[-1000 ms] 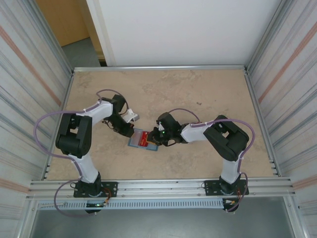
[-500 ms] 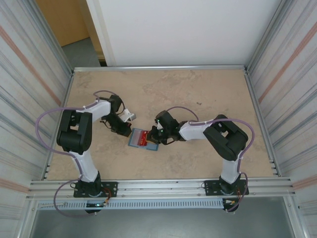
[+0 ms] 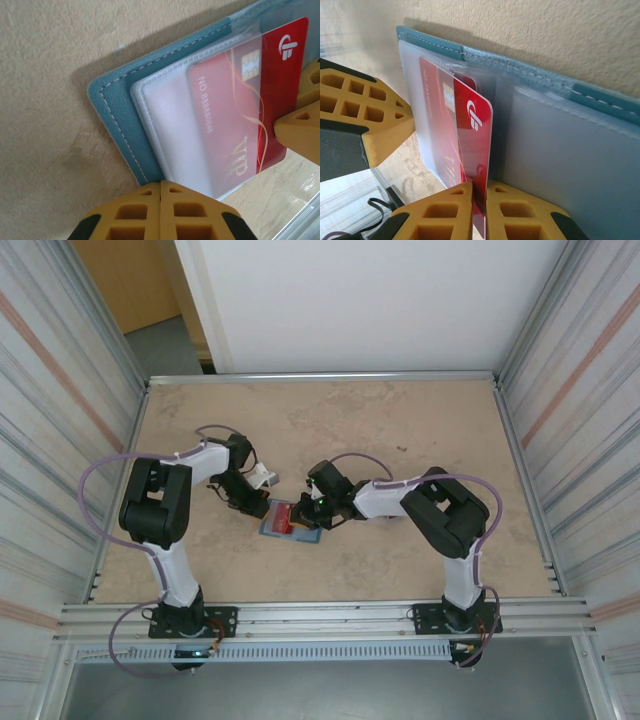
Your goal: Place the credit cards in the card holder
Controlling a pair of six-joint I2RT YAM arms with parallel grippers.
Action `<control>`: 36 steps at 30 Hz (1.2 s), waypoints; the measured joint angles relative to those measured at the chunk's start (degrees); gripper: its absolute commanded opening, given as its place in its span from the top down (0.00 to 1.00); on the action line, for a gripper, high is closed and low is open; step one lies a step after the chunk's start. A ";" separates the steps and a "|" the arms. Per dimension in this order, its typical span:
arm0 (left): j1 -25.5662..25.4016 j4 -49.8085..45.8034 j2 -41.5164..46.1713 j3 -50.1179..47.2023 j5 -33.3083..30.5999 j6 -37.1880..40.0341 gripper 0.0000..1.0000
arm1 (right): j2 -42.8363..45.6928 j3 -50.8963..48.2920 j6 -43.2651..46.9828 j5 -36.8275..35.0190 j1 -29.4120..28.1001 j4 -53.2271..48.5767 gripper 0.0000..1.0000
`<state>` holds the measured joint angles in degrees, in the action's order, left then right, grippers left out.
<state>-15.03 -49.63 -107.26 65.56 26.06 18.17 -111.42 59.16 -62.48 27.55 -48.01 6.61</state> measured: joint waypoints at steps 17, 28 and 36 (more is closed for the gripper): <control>0.00 0.17 0.00 -0.33 0.04 0.02 0.96 | -0.31 1.62 1.75 0.55 0.00 -3.23 0.82; -0.07 0.15 0.00 -0.33 0.26 0.00 0.96 | -0.33 4.85 2.16 0.48 -0.04 -6.78 0.74; -0.07 0.15 0.00 -0.33 0.31 0.02 0.96 | -2.58 8.20 2.19 0.33 -0.61 -8.50 0.75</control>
<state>-15.09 -49.47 -107.26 65.23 26.37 18.20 -113.99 67.35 -60.29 27.88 -48.62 -1.89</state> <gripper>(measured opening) 0.052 0.256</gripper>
